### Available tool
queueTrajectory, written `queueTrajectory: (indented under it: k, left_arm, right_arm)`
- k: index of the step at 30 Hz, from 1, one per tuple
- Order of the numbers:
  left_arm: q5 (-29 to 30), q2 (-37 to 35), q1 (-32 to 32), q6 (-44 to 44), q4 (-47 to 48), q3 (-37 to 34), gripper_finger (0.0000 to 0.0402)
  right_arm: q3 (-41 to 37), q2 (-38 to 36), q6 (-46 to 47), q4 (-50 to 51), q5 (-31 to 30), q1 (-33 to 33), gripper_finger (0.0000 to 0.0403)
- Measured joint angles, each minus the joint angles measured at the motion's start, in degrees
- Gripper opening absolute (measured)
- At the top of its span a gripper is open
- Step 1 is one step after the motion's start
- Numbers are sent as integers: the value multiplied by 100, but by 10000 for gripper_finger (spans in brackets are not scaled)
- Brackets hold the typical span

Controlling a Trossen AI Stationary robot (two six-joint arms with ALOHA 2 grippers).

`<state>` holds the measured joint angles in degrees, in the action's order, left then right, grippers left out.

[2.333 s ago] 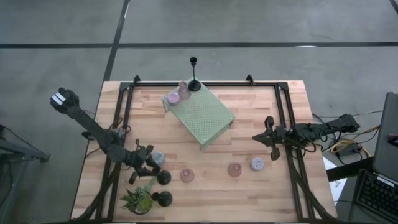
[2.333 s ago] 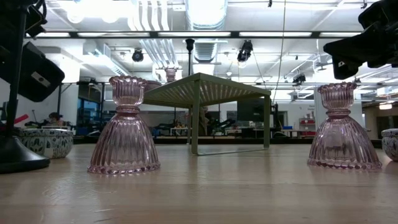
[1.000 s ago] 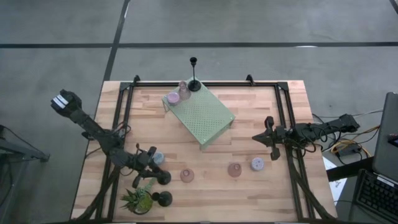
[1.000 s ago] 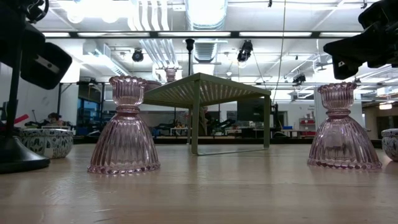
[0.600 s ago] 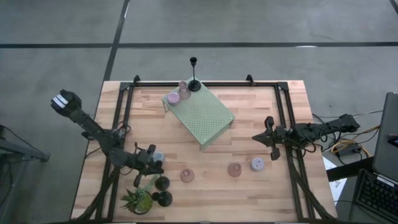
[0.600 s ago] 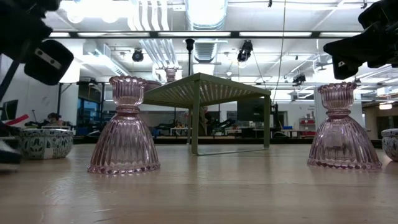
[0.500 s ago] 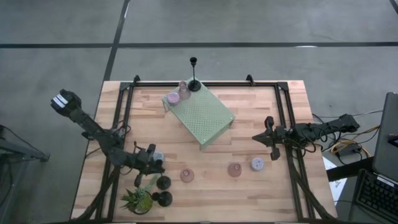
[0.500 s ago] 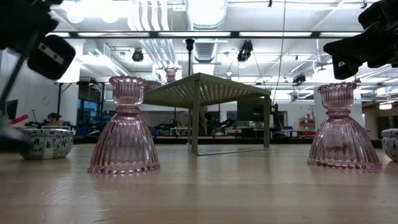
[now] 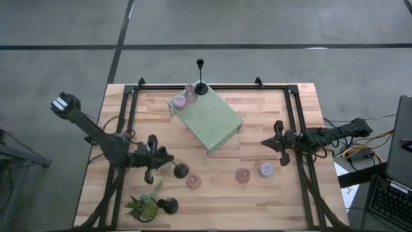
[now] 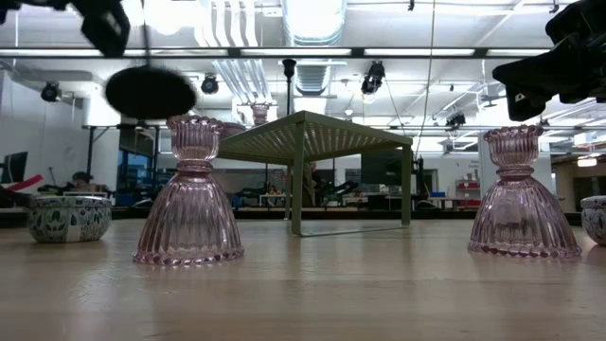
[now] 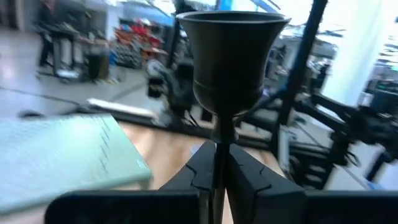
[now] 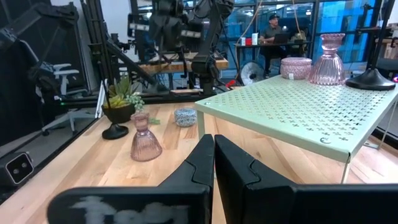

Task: Pick & Place candle stick holders
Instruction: Put the top black candle holder on the shelf

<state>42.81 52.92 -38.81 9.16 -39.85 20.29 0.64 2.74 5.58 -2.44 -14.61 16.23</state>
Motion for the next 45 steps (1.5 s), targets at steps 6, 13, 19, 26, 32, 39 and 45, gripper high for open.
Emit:
queueTrajectory:
  k: [6, 13, 19, 26, 32, 39, 45]
  left_arm:
    - [-11, 51, 775, -211, 633, 762, 17]
    - [-950, 225, 2091, -363, 1577, 1748, 29]
    - [-1869, 679, 3172, -460, 1660, 2203, 17]
    - [-1965, 1487, 3918, -630, 1744, 2757, 25]
    - [-1969, 2246, 4357, -900, 1625, 3335, 20]
    - [-1979, 2912, 4888, -790, 1605, 3933, 29]
    - [-1986, 3235, 5284, -664, 1598, 4177, 21]
  right_arm:
    - [0, 0, 1, 0, 0, 0, 8]
    - [0, 0, 0, 0, 2, 0, 8]
    - [0, -2, 4, 0, 2, 0, 8]
    - [0, 41, 7, -2, -5, 0, 8]
    - [0, 51, 19, 4, 2, -1, 8]
    - [0, 85, 21, -2, 1, -2, 8]
    - [0, 79, 24, -2, 4, 0, 8]
